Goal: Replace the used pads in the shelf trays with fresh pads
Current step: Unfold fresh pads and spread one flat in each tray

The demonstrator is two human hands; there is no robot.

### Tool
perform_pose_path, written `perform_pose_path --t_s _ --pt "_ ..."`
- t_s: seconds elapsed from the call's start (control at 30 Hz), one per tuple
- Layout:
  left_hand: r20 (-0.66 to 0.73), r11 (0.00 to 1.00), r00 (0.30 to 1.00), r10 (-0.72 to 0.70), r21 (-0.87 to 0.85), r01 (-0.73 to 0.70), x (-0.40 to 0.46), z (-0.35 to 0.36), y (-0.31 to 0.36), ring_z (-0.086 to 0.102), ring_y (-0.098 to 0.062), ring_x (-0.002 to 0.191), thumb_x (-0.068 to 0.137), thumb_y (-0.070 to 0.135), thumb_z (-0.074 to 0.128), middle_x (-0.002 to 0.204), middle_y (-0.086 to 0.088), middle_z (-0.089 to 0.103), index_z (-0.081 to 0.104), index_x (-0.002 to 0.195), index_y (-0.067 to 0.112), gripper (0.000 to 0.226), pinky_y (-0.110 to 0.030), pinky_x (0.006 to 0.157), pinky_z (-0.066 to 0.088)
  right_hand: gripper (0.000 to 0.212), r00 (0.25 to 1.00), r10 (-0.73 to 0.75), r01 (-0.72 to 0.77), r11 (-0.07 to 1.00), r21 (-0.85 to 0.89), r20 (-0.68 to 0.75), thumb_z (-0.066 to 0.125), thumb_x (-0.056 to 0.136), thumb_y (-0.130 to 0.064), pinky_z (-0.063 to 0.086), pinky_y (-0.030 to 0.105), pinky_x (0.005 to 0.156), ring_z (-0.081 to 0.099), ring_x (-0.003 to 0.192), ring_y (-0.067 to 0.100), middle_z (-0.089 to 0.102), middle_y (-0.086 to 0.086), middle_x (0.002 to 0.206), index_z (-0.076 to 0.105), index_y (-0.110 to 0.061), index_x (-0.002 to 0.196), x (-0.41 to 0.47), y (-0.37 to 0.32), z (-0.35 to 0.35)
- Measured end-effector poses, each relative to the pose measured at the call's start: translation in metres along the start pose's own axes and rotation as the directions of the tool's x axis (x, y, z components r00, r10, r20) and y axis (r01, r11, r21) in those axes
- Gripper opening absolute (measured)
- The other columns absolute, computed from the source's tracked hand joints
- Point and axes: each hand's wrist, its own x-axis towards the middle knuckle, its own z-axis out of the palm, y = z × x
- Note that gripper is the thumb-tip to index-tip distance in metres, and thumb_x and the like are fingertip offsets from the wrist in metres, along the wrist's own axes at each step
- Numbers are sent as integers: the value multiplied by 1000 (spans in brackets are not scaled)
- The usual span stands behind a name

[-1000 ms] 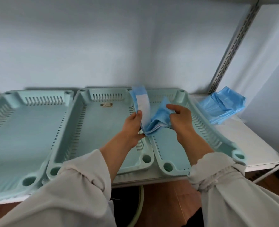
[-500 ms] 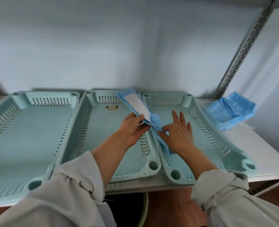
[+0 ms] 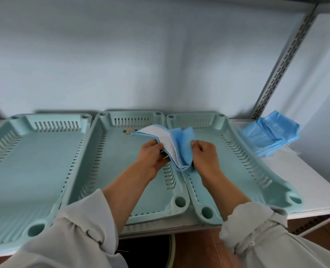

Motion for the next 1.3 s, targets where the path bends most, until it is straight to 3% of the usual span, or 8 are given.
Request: perform_pose_path --t_s 0.1,0.23,0.33,0.5,0.7,0.97,1.17,1.3 --pt "-44 995 997 64 -78 -67 3 -1 6 62 -20 75 97 -3 38 85 -7 66 62 101 11 28 -36 81 54 18 968 146 -75 943 323 -203 43 95 -8 46 30 65 53 72 20 57 8 81 58 -15 88 5 0 -6" --pt "18 998 999 32 54 -33 -1 0 3 61 -25 88 92 0 47 96 -9 65 56 119 14 31 -44 87 53 82 997 66 -65 998 27 -41 41 89 6 45 30 79 48 91 17 47 11 138 11 -40 150 -3 3 -10" --pt "81 981 995 -50 194 33 -10 9 -8 62 -26 85 88 -9 47 98 -10 64 53 122 14 41 -41 78 55 63 988 -74 117 935 -334 138 44 91 -2 45 31 86 55 103 23 52 8 132 35 -33 145 -8 2 -6" --pt "35 974 999 6 225 -13 -7 11 -8 65 -28 103 92 -3 49 115 -13 65 53 128 17 41 -32 74 58 35 959 -72 145 955 -257 274 50 91 -53 51 33 80 63 85 15 68 -5 89 72 -26 98 -12 0 1" --pt "59 906 990 127 400 -140 -12 10 -6 65 -26 98 85 -15 52 111 -14 66 51 131 12 53 -36 81 58 21 953 -68 173 922 -347 294 64 85 -33 48 29 71 61 81 16 69 3 95 70 -18 99 -7 6 -5" --pt "-33 840 922 386 425 -337 -8 9 20 63 -24 89 86 -15 48 100 -10 64 53 111 17 41 -42 85 54 29 963 -250 161 836 -525 -103 58 90 -37 35 41 109 31 137 28 36 13 149 72 -13 89 2 -1 -25" --pt "-87 694 831 549 603 -395 1 -5 28 58 -23 77 79 -12 46 78 -4 60 41 69 27 41 -49 82 56 25 980 -71 -31 870 -493 -187 53 89 -33 23 47 116 7 148 23 13 9 160 67 -18 73 13 1 -48" --pt "-52 641 823 566 655 -399 2 -14 30 57 -21 71 69 -19 38 66 2 58 57 57 25 49 -49 77 57 24 977 -57 -62 845 -531 -205 55 85 -34 35 44 105 38 132 32 44 14 140 68 -18 73 14 4 -59"
